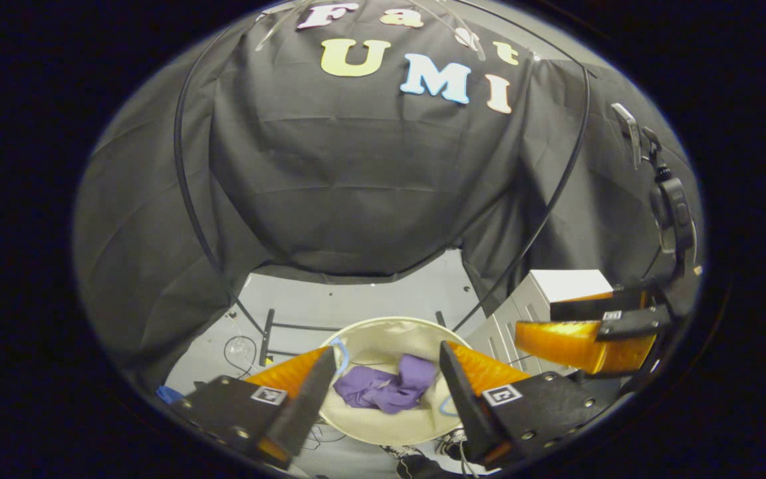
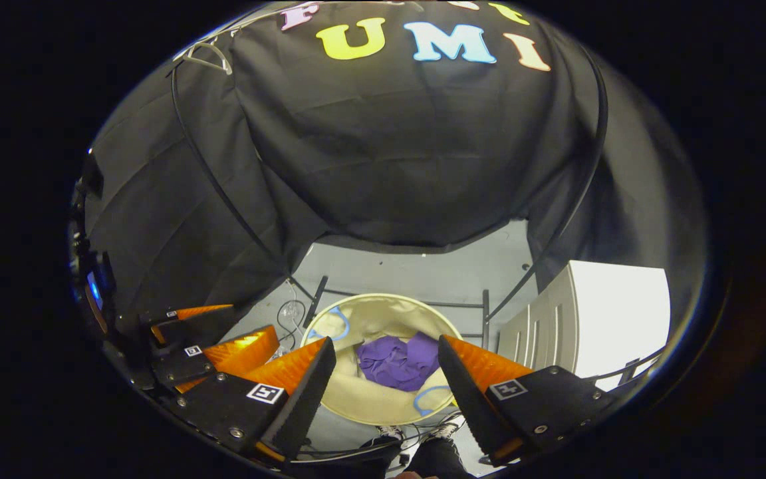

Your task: Grasp the clothes on the hanger with both hands and then place them into the laundry hamper below.

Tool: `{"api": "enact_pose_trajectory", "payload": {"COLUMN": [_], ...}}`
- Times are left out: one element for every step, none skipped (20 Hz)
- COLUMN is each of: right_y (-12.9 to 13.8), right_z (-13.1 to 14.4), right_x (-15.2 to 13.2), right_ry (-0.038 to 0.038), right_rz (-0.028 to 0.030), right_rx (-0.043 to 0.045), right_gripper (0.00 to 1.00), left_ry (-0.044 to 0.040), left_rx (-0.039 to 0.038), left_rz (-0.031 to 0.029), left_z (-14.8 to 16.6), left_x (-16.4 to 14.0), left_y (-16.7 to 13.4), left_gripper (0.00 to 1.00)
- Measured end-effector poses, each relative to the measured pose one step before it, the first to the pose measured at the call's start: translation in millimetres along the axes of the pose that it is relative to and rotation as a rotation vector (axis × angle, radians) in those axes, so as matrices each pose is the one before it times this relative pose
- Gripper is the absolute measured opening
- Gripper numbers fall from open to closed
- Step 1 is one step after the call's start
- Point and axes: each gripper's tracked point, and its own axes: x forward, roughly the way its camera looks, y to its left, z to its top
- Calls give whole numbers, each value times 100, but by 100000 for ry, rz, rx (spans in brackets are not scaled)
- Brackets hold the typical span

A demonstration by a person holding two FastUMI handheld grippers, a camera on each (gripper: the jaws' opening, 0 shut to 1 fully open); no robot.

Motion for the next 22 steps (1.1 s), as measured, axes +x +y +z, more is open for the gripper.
{"api": "enact_pose_trajectory", "payload": {"right_y": [-725,-788,-1087,-1193,-1509,-1374,-1552,-1362,-1524,-1507,-1491,-1364,-1340,-1554,-1452,-1686,-1640,-1696,-1889,-1882,-1848,-1442], "right_z": [1276,1386,1502,1547,1707,1419,1920,1590,1815,1523,1611,1451,1519,1174,1303,1223,1302,1107,1358,1536,1537,617], "right_x": [-1198,-1067,-1147,-1123,-1156,-999,-1080,-822,-863,-540,-607,-739,-681,-678,-658,-533,-408,-432,-585,-258,2,289], "right_ry": [-3166,-3954,-4342,-4678,-4721,-4520,-4366,-4512,-4553,-4066,-3837,-3857,-3737,-3483,-3287,-2890,-2568,-1909,-2684,-3841,-3320,-2833], "right_rz": [-1544,-1992,-2586,-2796,-3093,-2875,-2741,-2618,-2351,-2095,-1833,-1550,-1240,-981,-303,-197,-267,136,-132,-317,-732,-1146], "right_rx": [610,551,291,269,551,783,996,1033,823,695,519,354,121,81,-265,-815,-763,-682,12,70,-179,-313], "right_gripper": [96,96,96,96,96,96,96,96,96,96,92,96,95,96,96,92,95,92,92,92,92,92], "left_ry": [-993,-1993,-2504,-2293,-2669,-2951,-2774,-3097,-3428,-3105,-2645,-2735,-2597,-2733,-2631,-2117,-2039,-2025,-2982,-3921,-4444,-4248], "left_rx": [735,81,-715,-907,-403,339,845,542,127,713,1291,1460,1134,481,-165,-603,-562,-614,-851,-1242,-941,-84], "left_rz": [1369,1013,279,-48,566,585,74,-533,-1043,-798,102,143,-291,-376,-143,-189,47,1088,1251,868,420,558], "left_z": [643,844,1268,1341,1520,1798,1902,1954,2152,2449,2322,1987,2052,2130,2193,2003,1655,1726,1942,1764,2055,1704], "left_x": [-822,-857,-850,-949,-767,-889,-747,-706,-542,-612,-387,-940,-598,-350,-681,-477,-721,-479,-395,-329,-260,-464], "left_y": [233,124,-37,-186,-71,-57,-214,-521,-544,-804,-487,-418,-795,-931,-927,-1096,-1023,-704,-749,-941,-954,-1151], "left_gripper": [91,98,95,94,99,99,99,96,94,96,98,98,98,98,98,98,98,99,98,98,98,98]}}
